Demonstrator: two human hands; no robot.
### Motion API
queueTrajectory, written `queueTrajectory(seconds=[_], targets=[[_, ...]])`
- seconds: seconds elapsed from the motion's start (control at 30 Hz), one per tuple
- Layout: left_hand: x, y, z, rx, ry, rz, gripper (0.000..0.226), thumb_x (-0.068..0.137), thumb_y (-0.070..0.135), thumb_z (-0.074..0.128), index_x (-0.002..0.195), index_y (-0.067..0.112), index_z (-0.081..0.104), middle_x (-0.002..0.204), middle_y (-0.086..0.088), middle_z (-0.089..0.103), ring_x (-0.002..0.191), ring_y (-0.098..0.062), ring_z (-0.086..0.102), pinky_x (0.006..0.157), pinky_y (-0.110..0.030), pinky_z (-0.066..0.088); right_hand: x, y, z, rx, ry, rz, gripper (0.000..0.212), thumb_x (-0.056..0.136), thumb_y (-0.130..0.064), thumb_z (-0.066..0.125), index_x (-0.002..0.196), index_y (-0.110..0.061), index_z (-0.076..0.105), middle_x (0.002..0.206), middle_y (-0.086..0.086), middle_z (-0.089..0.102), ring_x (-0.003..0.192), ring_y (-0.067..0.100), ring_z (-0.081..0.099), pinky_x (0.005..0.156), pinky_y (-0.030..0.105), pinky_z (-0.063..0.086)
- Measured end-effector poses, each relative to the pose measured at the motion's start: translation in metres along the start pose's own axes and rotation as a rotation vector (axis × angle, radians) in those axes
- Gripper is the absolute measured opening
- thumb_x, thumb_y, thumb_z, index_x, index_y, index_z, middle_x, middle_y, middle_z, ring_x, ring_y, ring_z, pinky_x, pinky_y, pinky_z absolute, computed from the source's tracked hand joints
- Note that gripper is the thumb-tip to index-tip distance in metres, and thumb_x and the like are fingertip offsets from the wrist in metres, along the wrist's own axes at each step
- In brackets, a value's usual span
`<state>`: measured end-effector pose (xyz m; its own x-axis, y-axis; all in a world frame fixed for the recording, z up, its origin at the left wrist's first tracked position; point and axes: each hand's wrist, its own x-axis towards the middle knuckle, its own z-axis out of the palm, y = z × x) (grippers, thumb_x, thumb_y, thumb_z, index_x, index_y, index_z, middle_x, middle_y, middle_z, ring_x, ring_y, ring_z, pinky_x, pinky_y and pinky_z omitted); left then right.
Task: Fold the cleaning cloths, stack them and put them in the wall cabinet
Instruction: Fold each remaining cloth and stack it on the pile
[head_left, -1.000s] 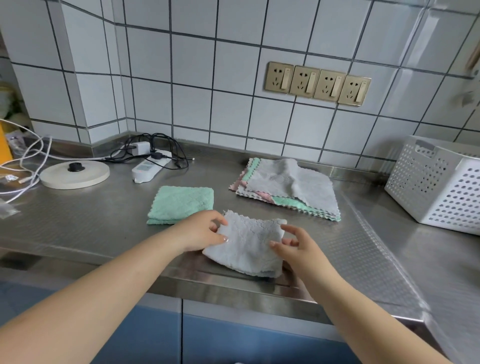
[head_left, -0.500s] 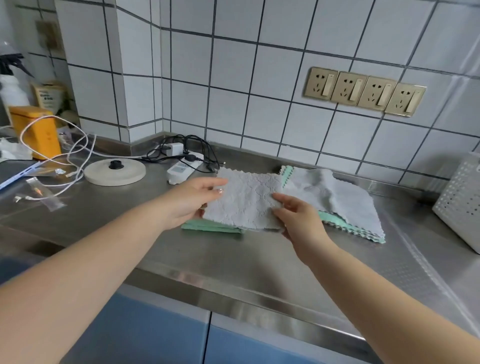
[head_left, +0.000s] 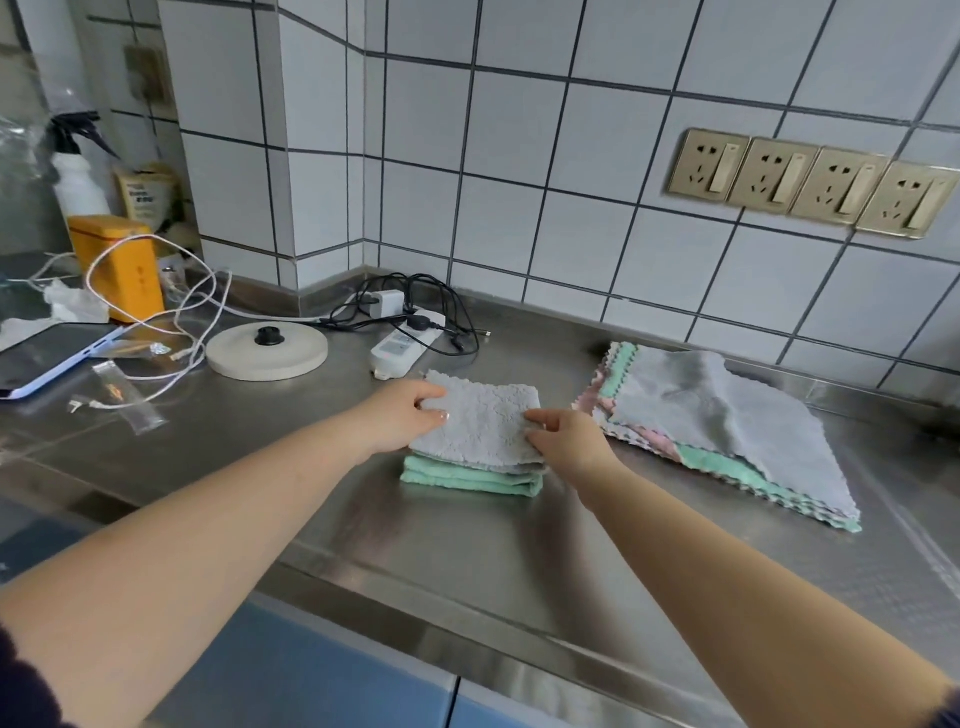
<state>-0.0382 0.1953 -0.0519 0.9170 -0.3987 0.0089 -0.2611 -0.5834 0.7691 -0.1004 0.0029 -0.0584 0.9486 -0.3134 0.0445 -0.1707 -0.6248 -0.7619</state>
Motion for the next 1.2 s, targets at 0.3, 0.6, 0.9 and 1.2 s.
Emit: queueTrajectory(seconds=[0.3, 0.6, 0.9, 1.2], targets=[[0.017, 0.010, 0.006, 0.470, 0.145, 0.270, 0.045, 0.099, 0.033, 0.036, 0.144, 0.026, 0.034, 0.158, -0.003, 0.016, 0.146, -0.022, 0.008, 0.119, -0.039, 0.009, 0.014, -0.017, -0.005, -0.332, 0.091, -0.241, 0.036, 0.095, -0.025, 0.044, 0.128, -0.020, 0.057, 0.143, 0.006, 0.044, 0.131, 0.021, 0.041, 0.107, 0.032, 0.032], [0.044, -0.002, 0.053, 0.743, -0.021, 0.194, 0.055, 0.097, 0.034, 0.030, 0.148, 0.018, 0.019, 0.158, -0.006, 0.014, 0.146, -0.024, 0.011, 0.119, -0.038, 0.008, 0.024, 0.002, 0.032, -0.511, -0.121, -0.161, 0.048, 0.096, -0.033, 0.028, 0.144, -0.031, 0.029, 0.156, -0.007, 0.019, 0.144, 0.015, 0.014, 0.113, 0.060, 0.006], [0.035, 0.000, 0.044, 0.761, -0.015, 0.072, 0.062, 0.094, 0.053, 0.029, 0.149, 0.026, 0.018, 0.158, -0.002, 0.013, 0.145, -0.022, 0.011, 0.118, -0.046, 0.009, 0.019, 0.017, 0.024, -0.603, -0.104, -0.137, 0.057, 0.096, -0.054, 0.021, 0.147, -0.030, 0.019, 0.159, -0.005, 0.010, 0.146, 0.020, 0.010, 0.113, 0.061, 0.002], [0.044, 0.090, 0.107, 0.700, 0.123, 0.458, 0.036, 0.089, 0.043, 0.047, 0.120, 0.029, 0.058, 0.120, 0.000, 0.059, 0.117, -0.024, 0.050, 0.096, -0.035, 0.038, -0.021, 0.084, -0.068, -0.699, 0.122, -0.214, 0.041, 0.095, -0.042, 0.037, 0.135, -0.032, 0.045, 0.140, -0.009, 0.044, 0.134, 0.017, 0.034, 0.115, 0.048, 0.014]])
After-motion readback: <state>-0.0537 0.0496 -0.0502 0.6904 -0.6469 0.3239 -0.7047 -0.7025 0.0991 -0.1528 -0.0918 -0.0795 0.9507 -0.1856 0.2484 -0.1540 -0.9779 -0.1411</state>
